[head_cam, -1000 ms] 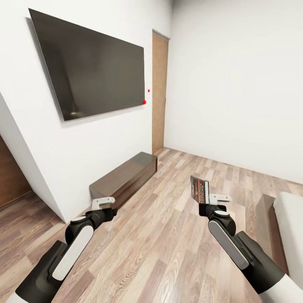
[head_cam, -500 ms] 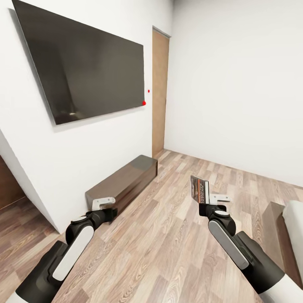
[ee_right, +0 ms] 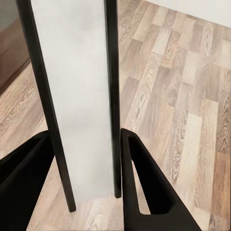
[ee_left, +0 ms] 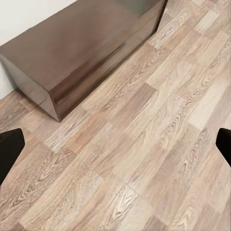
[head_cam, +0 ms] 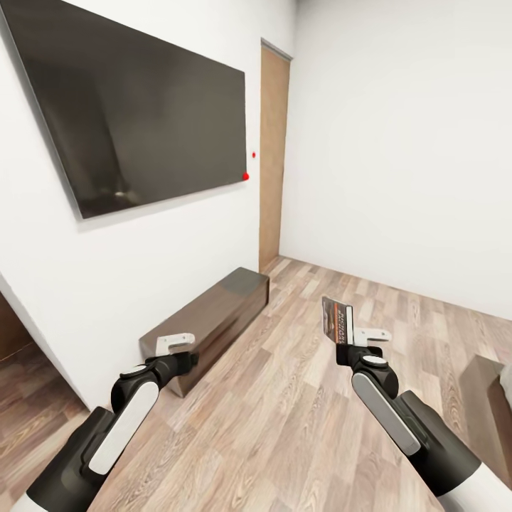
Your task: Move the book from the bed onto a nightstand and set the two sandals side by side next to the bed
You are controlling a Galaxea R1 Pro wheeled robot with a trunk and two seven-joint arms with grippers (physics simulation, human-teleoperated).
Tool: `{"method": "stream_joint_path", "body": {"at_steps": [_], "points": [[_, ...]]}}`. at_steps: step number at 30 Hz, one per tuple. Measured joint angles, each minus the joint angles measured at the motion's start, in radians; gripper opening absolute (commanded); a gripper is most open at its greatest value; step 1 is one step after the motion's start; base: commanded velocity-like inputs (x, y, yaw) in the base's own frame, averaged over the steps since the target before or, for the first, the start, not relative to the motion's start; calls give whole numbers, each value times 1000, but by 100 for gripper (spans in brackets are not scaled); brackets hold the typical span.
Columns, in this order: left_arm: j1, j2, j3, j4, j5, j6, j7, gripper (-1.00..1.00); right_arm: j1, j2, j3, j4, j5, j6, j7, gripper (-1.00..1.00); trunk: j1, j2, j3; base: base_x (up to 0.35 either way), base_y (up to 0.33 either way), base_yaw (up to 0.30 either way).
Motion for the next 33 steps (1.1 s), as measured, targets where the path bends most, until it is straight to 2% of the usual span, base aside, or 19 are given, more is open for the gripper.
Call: {"method": "stream_joint_path", "body": {"at_steps": [33], "points": [[0,0,-3,0,-2,0,-1,100,0,0,0,0,0,0,1,-100,0,0,0,337,141,-234]]}}
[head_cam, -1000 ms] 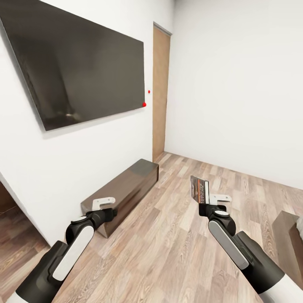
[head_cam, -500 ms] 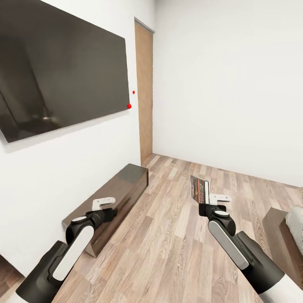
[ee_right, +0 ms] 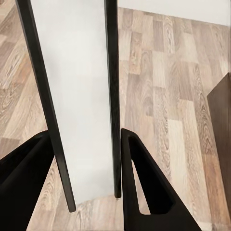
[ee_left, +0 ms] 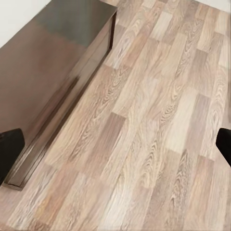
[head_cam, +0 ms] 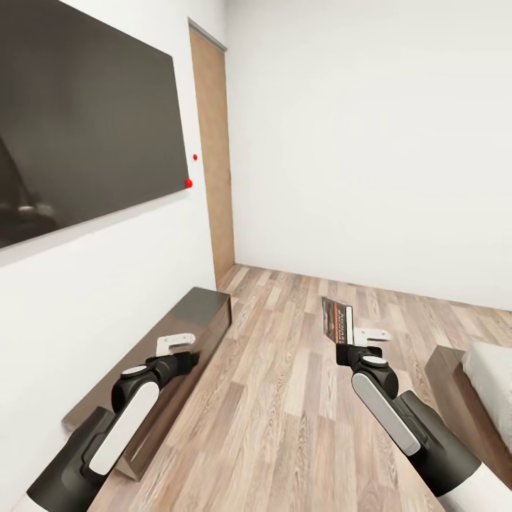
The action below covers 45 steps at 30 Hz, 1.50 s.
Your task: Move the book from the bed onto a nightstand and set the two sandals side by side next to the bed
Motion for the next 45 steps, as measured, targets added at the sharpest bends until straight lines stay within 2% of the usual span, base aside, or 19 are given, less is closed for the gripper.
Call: {"method": "stream_joint_path", "body": {"at_steps": [38,45], "points": [[0,0,0,0,2,0,0,100,0,-1,0,1,1,0,-1,-100,0,0,0,337,135,-250],[0,0,0,0,1,0,0,100,0,0,1,2,-1,0,-2,-100,0,0,0,337,135,-48]]}}
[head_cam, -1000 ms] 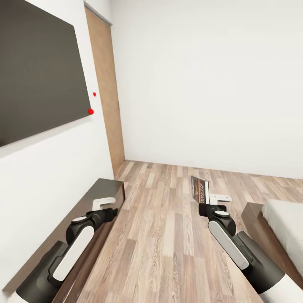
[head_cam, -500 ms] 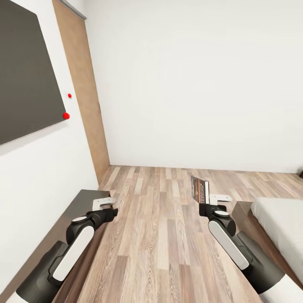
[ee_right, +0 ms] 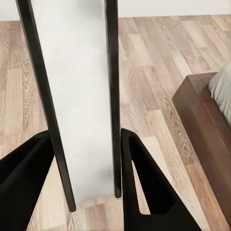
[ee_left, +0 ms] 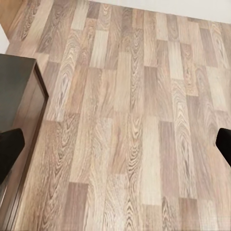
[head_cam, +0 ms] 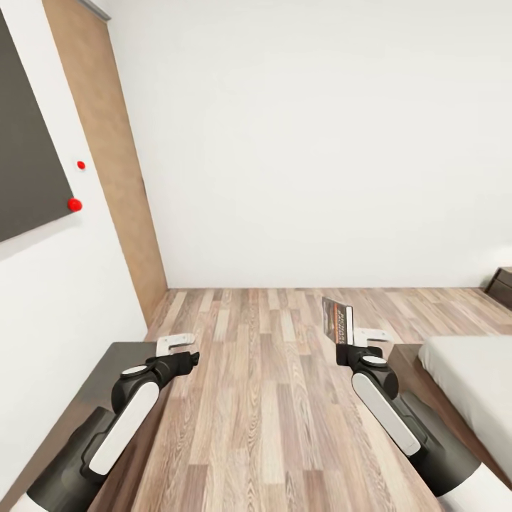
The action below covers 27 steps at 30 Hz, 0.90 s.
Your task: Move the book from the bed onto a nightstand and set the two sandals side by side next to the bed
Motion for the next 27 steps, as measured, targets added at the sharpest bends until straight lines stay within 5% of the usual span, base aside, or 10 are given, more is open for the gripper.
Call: {"method": "stream_joint_path", "body": {"at_steps": [8,15,20,26,27], "points": [[0,-3,-12,35,1,-6,0,100,0,-1,0,-1,1,0,1,-100,0,0,0,335,135,-108],[0,-18,-111,283,-7,-96,0,100,0,-1,1,-3,0,1,1,-100,0,0,0,311,137,-236],[0,-43,-260,594,-1,-348,2,100,0,0,3,-2,1,2,0,-100,0,0,0,173,70,-249],[0,-104,-299,869,3,-618,2,100,0,0,3,-2,-1,3,0,-100,1,0,0,33,13,-251],[0,-128,-301,970,-2,-695,2,100,0,0,3,-2,1,3,0,-100,1,0,0,8,3,-251]]}}
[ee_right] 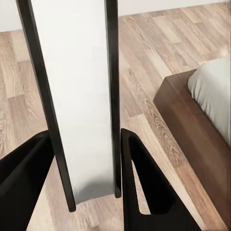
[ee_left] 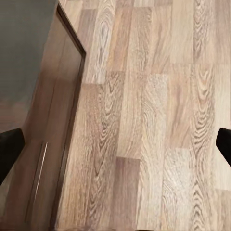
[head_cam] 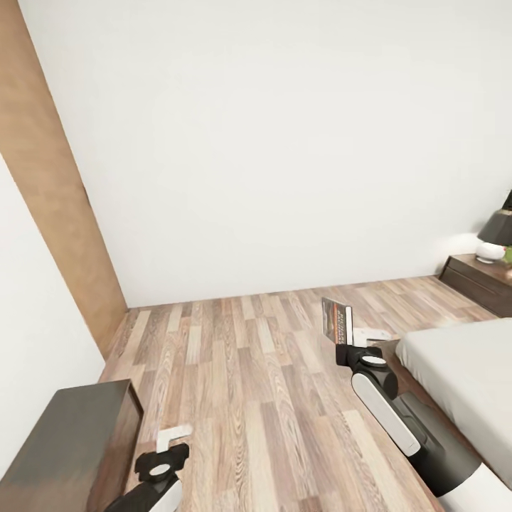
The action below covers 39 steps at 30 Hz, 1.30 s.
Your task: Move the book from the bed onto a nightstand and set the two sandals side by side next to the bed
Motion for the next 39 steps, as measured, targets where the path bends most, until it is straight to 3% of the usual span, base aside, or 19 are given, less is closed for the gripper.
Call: {"method": "stream_joint_path", "body": {"at_steps": [7,11,16,25,39], "points": [[3,-71,-4,240,-3,-199,-1,100,0,-1,0,-1,-1,1,0,-100,0,0,0,3,1,-251],[13,-85,-4,297,1,-227,-12,100,0,-1,0,-1,-1,1,0,-100,0,0,0,0,0,-251],[51,-78,7,460,8,-238,-24,100,0,-1,0,0,-1,2,1,-100,0,0,0,0,0,-251],[229,-32,3,522,5,-242,-28,100,0,-1,0,0,-2,1,1,-100,0,0,0,0,0,-251],[254,-30,2,519,2,-244,-31,100,0,-1,-1,-4,-3,5,2,-100,0,0,0,0,0,-251]]}}
